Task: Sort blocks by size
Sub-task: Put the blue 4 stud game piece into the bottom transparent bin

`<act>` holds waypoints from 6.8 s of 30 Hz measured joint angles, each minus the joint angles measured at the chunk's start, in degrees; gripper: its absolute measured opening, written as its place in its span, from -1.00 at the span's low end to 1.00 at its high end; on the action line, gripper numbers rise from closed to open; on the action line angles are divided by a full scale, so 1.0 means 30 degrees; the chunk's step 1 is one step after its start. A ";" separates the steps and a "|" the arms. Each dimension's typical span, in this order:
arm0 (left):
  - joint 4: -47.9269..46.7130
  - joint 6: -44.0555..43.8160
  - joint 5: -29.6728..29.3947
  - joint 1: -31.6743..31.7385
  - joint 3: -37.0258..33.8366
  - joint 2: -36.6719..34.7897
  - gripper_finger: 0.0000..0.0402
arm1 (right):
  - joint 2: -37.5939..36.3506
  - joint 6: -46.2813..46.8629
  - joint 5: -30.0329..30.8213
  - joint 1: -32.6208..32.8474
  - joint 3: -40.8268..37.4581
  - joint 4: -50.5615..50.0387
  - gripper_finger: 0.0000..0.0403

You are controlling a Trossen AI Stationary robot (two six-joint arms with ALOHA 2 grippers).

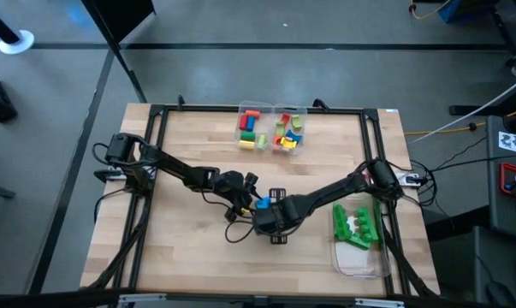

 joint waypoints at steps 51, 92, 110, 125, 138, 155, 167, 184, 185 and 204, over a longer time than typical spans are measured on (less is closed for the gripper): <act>0.2454 0.4382 -0.2765 0.0093 0.0209 0.1722 -0.97 | 0.0124 -0.0875 0.0086 0.0038 0.3470 -0.4542 -0.54; -0.5315 -0.3102 -0.5703 0.1049 0.4736 0.1588 -0.99 | 0.0036 0.8610 0.2458 0.0726 0.9318 -1.2484 -0.49; -0.5097 -0.3130 -0.5703 0.0434 0.4736 0.1588 -0.98 | 0.0029 0.8579 0.0621 -0.0638 0.7549 -1.2899 0.14; -0.5165 -0.3130 -0.5702 0.0317 0.4736 0.1588 -0.98 | 0.0015 0.8588 -0.0043 -0.0646 0.6437 -1.2815 0.14; -0.5152 -0.3137 -0.5695 0.0317 0.4736 0.1588 -0.99 | 0.0015 0.8535 -0.0951 -0.0706 0.6481 -1.2849 0.14; -0.5555 -0.3466 -0.5702 0.0353 0.4736 0.1588 -0.99 | 0.0000 0.8493 -0.0618 -0.1915 0.7213 -1.2168 0.14; -0.5635 -0.3559 -0.5703 0.0346 0.4736 0.1588 -0.98 | 0.0000 0.8505 0.0090 -0.1895 0.6672 -1.1930 0.14; -0.5672 -0.3487 -0.5856 -0.0150 0.4728 0.1603 -0.97 | -0.0044 0.8537 -0.0046 -0.1864 0.4521 -1.0826 -0.03; -0.5672 -0.3487 -0.5856 -0.0185 0.4728 0.1603 -0.97 | -0.0044 0.8537 -0.0054 -0.1857 0.4443 -1.0677 -0.06; -0.5052 -0.3575 -0.5710 -0.0455 0.4692 0.1610 -0.99 | -0.0029 0.8493 -0.0523 -0.1848 0.4357 -1.0471 -0.39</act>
